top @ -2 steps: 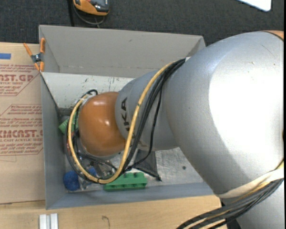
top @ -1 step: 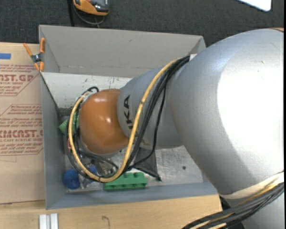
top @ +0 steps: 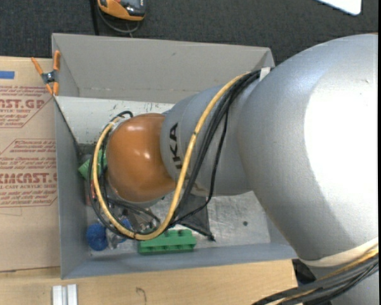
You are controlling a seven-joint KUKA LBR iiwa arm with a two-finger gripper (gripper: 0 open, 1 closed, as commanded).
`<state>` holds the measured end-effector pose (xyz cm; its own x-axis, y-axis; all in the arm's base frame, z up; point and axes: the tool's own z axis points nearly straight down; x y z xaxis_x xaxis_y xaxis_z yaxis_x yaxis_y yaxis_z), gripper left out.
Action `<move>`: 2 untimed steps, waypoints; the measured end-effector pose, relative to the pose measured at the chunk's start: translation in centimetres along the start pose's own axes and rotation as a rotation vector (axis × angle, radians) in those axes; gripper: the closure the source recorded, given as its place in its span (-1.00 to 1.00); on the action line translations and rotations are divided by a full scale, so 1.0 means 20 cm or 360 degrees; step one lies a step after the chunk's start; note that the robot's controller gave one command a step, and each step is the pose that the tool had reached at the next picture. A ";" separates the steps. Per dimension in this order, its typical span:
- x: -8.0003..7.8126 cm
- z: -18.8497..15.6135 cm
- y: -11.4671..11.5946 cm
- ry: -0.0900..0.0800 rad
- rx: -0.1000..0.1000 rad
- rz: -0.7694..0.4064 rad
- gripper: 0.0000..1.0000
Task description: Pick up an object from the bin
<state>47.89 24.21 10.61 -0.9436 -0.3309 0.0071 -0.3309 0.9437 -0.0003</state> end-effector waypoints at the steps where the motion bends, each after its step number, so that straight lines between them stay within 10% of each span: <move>1: 0.00 -0.11 0.00 -0.0007 0.0000 0.0000 1.00; 2: -0.01 -0.17 0.00 -0.0018 -0.0002 0.0000 1.00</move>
Offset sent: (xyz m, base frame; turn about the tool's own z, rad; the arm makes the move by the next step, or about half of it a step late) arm 0.0000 -0.0001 0.0537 0.0000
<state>48.07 24.32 13.98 -0.9436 -0.3310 -0.0040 -0.3310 0.9436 0.0007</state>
